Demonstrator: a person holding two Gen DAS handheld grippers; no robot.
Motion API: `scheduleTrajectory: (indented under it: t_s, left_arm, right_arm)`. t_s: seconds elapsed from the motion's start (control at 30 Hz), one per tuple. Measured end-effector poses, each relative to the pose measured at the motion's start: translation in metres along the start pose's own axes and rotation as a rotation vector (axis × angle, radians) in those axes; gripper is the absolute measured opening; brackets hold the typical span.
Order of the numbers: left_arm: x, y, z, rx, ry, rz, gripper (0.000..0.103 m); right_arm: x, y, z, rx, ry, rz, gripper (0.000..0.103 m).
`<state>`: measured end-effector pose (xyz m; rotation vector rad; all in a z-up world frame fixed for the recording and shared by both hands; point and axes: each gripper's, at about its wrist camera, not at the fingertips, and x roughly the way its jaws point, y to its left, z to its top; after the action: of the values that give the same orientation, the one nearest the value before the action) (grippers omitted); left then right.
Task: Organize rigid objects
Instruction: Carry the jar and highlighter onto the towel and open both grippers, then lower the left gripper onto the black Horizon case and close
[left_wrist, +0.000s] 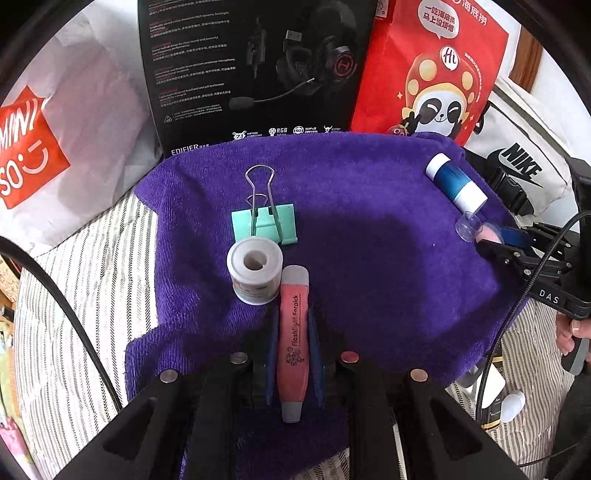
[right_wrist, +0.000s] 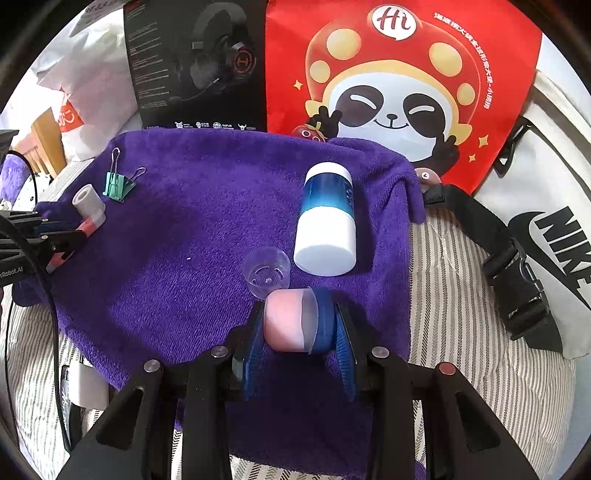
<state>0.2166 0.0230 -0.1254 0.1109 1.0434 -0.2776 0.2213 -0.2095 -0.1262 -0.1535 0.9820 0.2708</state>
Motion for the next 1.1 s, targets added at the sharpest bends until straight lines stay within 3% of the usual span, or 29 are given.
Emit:
scheduleTrajectory:
  t_s: [0.13, 0.23, 0.4, 0.53, 0.7, 1.0, 1.1]
  left_arm:
    - [-0.001, -0.002, 0.0, 0.006, 0.021, 0.002, 0.017]
    - [-0.004, -0.002, -0.003, -0.005, 0.035, -0.002, 0.024]
    - [-0.014, 0.005, -0.01, -0.055, 0.034, -0.005, 0.028]
    - [-0.041, -0.001, -0.02, -0.048, -0.015, 0.002, 0.028]
    - [-0.066, -0.027, -0.038, -0.009, -0.05, -0.052, 0.031]
    - [-0.044, -0.081, -0.071, 0.013, 0.03, -0.141, 0.033]
    - [-0.038, -0.095, -0.077, 0.033, 0.042, -0.135, 0.037]
  right_arm:
    - [-0.001, -0.002, -0.001, -0.015, 0.002, 0.032, 0.041]
    - [-0.003, -0.001, -0.001, -0.016, 0.017, 0.092, 0.054]
    - [-0.01, 0.0, -0.004, 0.004, 0.022, 0.064, 0.063]
    - [-0.025, -0.002, -0.011, 0.027, 0.024, 0.078, 0.064]
    - [-0.053, -0.006, -0.029, 0.065, 0.0, 0.063, 0.067]
    - [-0.103, -0.015, -0.084, 0.168, -0.022, 0.026, 0.07]
    - [-0.114, -0.019, -0.101, 0.187, -0.02, -0.016, 0.07]
